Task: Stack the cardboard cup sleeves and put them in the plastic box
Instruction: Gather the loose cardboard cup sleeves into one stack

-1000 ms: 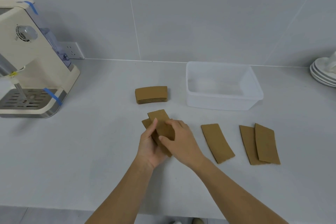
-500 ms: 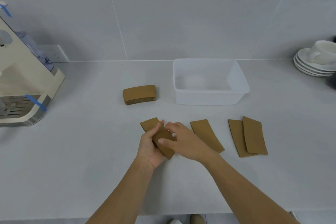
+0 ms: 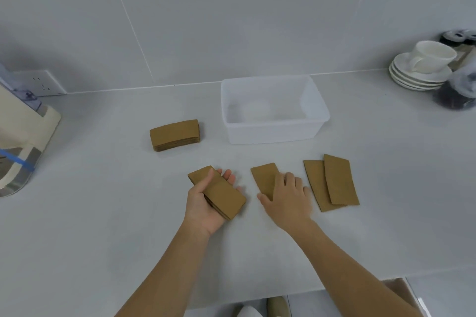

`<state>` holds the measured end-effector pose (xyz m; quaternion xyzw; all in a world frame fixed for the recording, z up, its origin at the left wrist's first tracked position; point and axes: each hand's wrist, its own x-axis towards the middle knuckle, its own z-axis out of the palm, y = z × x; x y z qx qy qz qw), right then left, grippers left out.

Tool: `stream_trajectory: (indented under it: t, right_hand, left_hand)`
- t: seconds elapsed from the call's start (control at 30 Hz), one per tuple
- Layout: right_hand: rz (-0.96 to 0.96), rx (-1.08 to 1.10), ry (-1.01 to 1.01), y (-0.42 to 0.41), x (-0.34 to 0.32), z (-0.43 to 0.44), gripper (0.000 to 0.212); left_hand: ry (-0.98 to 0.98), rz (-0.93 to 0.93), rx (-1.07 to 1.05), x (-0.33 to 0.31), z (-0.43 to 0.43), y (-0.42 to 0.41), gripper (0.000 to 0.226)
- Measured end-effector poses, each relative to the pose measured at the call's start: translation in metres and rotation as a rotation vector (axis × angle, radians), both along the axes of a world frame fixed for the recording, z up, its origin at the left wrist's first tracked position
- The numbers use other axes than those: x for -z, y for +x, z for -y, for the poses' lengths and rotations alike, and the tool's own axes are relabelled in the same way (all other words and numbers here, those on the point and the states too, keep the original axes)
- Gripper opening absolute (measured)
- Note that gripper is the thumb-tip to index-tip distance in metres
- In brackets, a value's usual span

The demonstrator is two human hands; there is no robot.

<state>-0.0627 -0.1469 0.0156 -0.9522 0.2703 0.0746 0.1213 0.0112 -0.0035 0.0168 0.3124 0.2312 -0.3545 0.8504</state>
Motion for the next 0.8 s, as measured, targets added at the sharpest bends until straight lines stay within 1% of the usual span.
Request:
stream_trajectory:
  t: [0.1,0.17,0.23,0.3,0.4,0.5,0.63,0.8]
  right_hand:
    - [0.019,-0.047,-0.052,0.000,-0.001,0.000,0.046]
    - [0.012,-0.064,-0.051,0.002,-0.005,0.002,0.041]
    - [-0.006,-0.070,-0.028,0.005,-0.008,0.006,0.037]
    - [-0.014,-0.055,0.036,0.008,-0.013,0.010,0.035]
    - [0.013,-0.008,0.172,0.015,-0.024,0.014,0.035]
    - [0.064,-0.006,0.264,0.023,-0.038,0.011,0.040]
    - [0.153,-0.053,0.356,0.032,-0.057,-0.004,0.038]
    - [0.204,-0.161,0.441,0.033,-0.066,-0.030,0.045]
  left_hand:
    - [0.004,-0.003,-0.007,0.001,0.001,0.000,0.031]
    - [0.007,-0.008,-0.012,0.001,0.001,0.000,0.032]
    - [0.014,-0.010,-0.013,-0.001,0.001,0.000,0.033]
    - [0.017,-0.009,-0.009,-0.003,0.000,0.000,0.032]
    - [0.014,-0.002,-0.009,-0.006,-0.001,0.001,0.032]
    - [0.003,0.007,-0.014,-0.008,-0.002,0.002,0.035]
    - [-0.044,0.041,0.000,-0.012,0.000,0.002,0.039]
    - [-0.078,0.116,0.084,-0.015,0.001,-0.001,0.049]
